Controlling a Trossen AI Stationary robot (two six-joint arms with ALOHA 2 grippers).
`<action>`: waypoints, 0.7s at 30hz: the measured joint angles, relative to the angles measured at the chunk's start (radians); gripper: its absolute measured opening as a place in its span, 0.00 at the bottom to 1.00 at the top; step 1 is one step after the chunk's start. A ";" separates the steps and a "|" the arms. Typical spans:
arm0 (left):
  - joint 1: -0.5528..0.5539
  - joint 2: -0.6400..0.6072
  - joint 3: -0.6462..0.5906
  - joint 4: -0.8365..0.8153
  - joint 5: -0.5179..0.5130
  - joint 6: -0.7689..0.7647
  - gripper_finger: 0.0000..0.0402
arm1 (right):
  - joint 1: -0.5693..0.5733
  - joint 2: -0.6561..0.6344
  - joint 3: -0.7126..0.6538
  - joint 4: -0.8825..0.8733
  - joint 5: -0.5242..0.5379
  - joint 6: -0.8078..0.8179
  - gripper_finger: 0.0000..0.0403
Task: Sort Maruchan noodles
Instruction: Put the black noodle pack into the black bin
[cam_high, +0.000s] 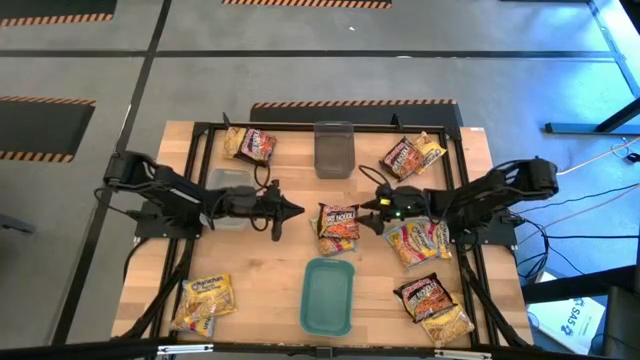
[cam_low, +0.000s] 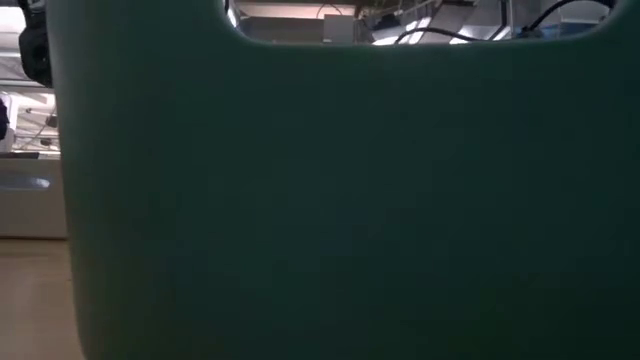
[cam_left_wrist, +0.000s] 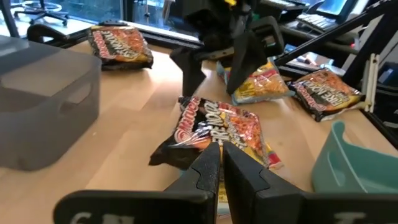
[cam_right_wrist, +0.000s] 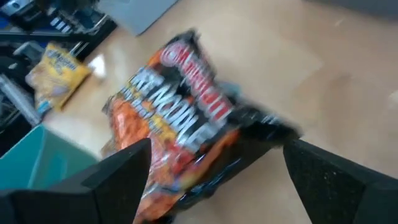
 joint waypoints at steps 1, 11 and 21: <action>-0.004 0.015 0.000 0.017 0.000 0.000 0.03 | 0.000 0.005 0.000 0.000 -0.015 0.021 0.86; -0.026 0.206 0.136 0.015 0.005 0.008 0.03 | 0.000 0.093 0.001 0.032 -0.086 0.151 0.86; -0.026 0.322 0.209 0.013 0.008 0.009 0.03 | 0.000 0.163 0.027 0.143 -0.111 0.152 0.86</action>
